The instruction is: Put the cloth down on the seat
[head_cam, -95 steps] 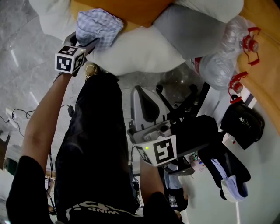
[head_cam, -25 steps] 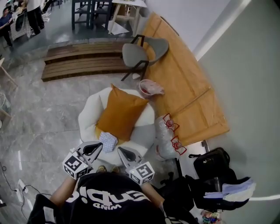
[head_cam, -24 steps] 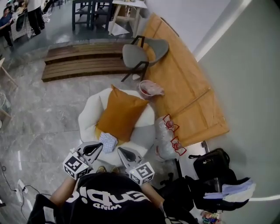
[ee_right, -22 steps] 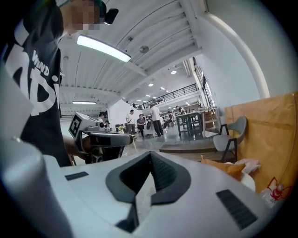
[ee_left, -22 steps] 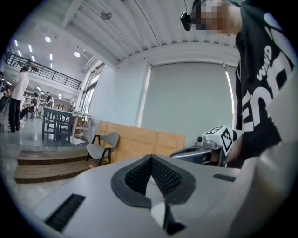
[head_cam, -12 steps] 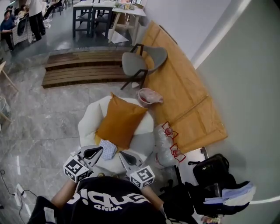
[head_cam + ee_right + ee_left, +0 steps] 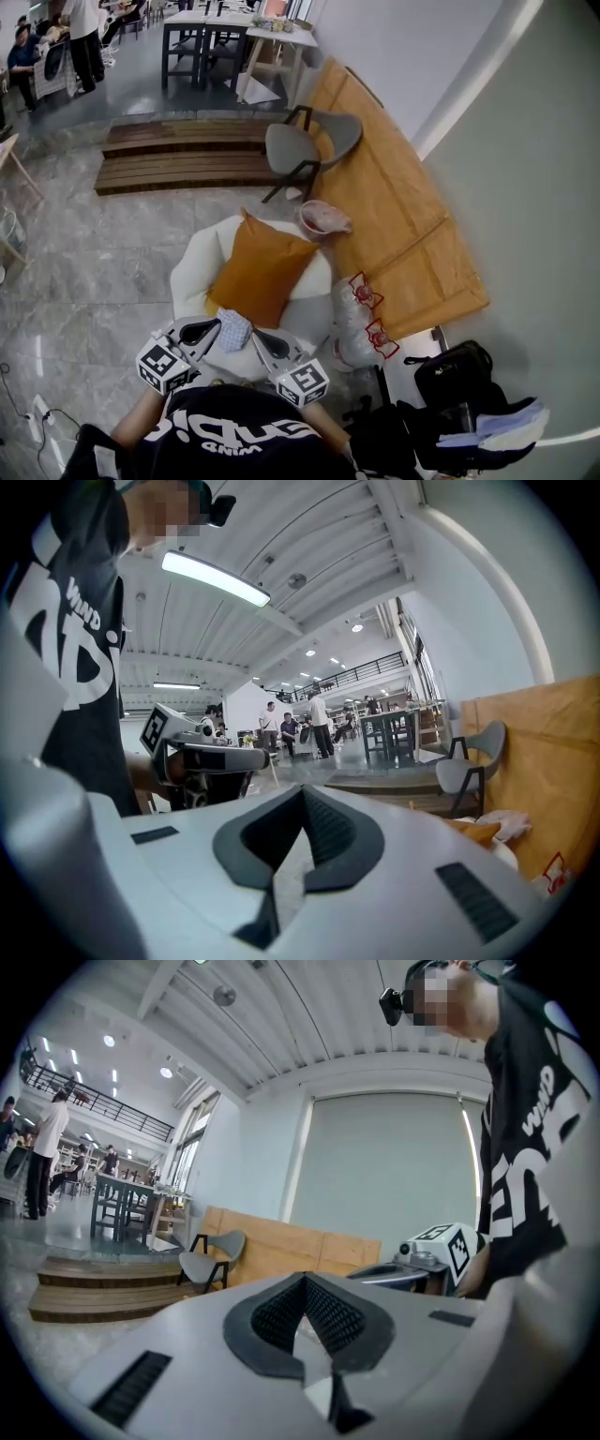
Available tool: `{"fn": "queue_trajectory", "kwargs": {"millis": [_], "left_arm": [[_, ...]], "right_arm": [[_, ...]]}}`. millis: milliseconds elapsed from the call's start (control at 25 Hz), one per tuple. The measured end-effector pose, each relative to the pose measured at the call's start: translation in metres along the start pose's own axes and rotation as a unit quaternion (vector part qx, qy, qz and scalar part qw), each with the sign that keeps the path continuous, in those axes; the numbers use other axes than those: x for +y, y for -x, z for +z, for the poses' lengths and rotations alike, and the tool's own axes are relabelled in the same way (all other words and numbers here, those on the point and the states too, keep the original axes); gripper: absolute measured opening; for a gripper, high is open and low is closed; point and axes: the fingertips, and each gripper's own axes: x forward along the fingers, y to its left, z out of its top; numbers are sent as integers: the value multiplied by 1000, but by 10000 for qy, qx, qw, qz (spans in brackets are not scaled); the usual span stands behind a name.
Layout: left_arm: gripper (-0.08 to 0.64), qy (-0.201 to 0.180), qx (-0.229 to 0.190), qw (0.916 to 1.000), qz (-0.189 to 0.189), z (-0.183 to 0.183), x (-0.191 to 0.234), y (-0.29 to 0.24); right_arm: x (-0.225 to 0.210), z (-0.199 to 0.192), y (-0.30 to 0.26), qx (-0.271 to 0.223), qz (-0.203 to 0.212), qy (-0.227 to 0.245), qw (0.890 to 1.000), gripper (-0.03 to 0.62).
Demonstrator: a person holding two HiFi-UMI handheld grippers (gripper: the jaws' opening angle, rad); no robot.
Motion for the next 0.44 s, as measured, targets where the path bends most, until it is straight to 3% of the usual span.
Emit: {"fn": "queue_trajectory", "kwargs": {"millis": [440], "left_arm": [[6, 61, 63, 10000, 10, -6, -1, 3]], "right_arm": [[-7, -7, 4, 42, -118, -103, 9999, 18]]}}
